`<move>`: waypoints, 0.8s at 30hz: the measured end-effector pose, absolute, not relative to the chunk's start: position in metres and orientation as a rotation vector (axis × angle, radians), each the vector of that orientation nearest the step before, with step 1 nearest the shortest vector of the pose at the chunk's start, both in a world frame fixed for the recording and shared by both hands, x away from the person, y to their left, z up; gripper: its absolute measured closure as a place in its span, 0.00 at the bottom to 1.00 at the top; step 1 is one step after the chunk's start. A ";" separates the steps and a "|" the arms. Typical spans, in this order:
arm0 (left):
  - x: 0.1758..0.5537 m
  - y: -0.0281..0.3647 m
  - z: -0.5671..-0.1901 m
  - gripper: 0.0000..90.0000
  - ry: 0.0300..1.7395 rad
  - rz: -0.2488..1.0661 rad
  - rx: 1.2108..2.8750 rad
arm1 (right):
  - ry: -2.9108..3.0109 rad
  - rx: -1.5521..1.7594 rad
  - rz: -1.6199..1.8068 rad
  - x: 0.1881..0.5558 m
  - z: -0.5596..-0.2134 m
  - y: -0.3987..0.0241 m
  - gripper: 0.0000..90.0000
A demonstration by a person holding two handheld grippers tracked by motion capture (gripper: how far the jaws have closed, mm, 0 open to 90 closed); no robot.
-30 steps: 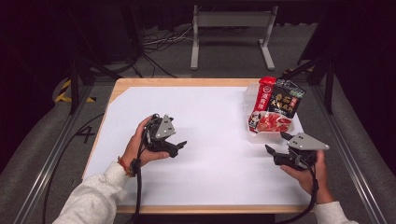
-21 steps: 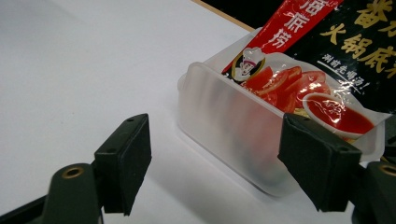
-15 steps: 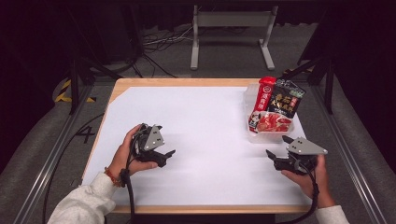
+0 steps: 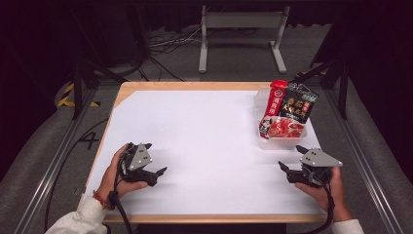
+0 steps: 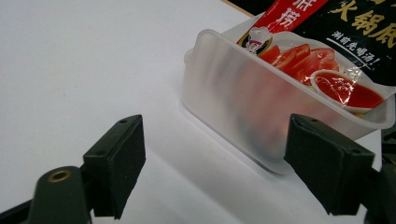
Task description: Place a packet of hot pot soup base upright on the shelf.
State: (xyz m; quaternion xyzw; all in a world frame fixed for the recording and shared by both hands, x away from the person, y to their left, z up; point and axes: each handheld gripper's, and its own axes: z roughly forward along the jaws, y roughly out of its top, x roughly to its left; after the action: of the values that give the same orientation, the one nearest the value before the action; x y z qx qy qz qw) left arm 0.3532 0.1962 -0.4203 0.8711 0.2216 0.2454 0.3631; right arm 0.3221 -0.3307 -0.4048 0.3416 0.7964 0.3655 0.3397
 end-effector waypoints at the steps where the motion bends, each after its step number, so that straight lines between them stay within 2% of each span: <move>1: 0.351 0.201 -0.422 0.10 0.583 0.633 2.240 | 2.074 0.893 0.956 0.322 -0.406 -0.332 0.22; 15: 0.334 0.240 -0.444 0.10 0.677 0.619 2.183 | 2.070 0.928 0.948 0.317 -0.420 -0.342 0.20; 24: 0.324 0.273 -0.456 0.11 0.789 0.559 2.109 | 2.058 0.988 0.965 0.308 -0.433 -0.359 0.20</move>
State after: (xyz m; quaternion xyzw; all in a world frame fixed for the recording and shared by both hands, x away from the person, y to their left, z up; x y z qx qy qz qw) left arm 0.3241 0.2732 -0.4560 0.8334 0.3118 0.2210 0.3991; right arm 0.3083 -0.3585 -0.4329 0.3770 0.7851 0.3683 0.3253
